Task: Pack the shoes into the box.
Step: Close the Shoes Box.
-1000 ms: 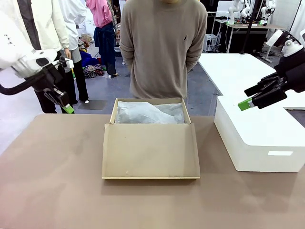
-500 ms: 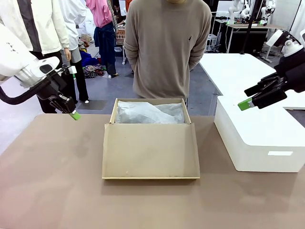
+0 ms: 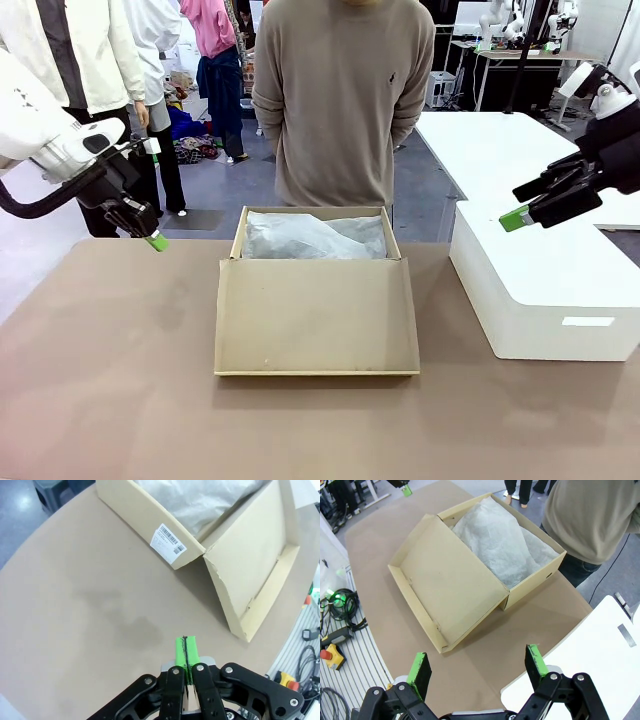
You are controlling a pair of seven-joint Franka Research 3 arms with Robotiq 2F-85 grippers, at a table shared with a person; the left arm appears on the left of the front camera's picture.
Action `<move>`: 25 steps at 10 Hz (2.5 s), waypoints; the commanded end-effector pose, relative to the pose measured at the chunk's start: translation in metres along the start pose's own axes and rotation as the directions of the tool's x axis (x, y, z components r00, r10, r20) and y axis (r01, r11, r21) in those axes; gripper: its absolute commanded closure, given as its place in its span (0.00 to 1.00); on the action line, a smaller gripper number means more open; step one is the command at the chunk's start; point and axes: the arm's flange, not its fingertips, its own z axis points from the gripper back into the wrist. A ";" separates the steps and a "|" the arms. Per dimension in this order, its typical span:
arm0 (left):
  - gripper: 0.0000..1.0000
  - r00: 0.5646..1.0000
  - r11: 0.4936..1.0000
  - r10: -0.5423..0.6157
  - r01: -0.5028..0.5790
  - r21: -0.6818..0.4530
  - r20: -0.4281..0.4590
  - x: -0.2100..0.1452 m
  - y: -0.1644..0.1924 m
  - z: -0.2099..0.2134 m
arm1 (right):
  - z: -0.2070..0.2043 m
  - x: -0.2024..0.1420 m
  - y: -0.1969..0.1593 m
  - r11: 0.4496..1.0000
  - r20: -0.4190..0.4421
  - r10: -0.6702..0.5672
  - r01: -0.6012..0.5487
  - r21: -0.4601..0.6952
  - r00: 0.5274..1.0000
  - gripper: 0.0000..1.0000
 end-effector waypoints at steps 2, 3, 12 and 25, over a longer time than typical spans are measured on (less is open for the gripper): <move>1.00 1.000 1.000 0.008 -0.008 -0.020 -0.009 -0.004 0.008 -0.016 | -0.001 0.001 -0.001 1.000 0.018 0.006 -0.006 0.014 1.000 0.00; 1.00 1.000 0.999 0.021 -0.021 -0.032 -0.002 -0.006 0.012 -0.021 | -0.001 0.001 -0.001 1.000 0.018 0.006 -0.006 0.014 1.000 0.00; 1.00 0.988 0.968 0.148 -0.138 -0.209 0.035 -0.021 0.038 -0.089 | -0.001 0.001 -0.001 1.000 0.018 0.006 -0.006 0.014 1.000 0.00; 1.00 0.998 0.945 0.054 -0.064 -0.321 -0.038 -0.004 0.039 -0.155 | -0.001 0.001 -0.001 1.000 0.018 0.006 -0.006 0.014 1.000 0.00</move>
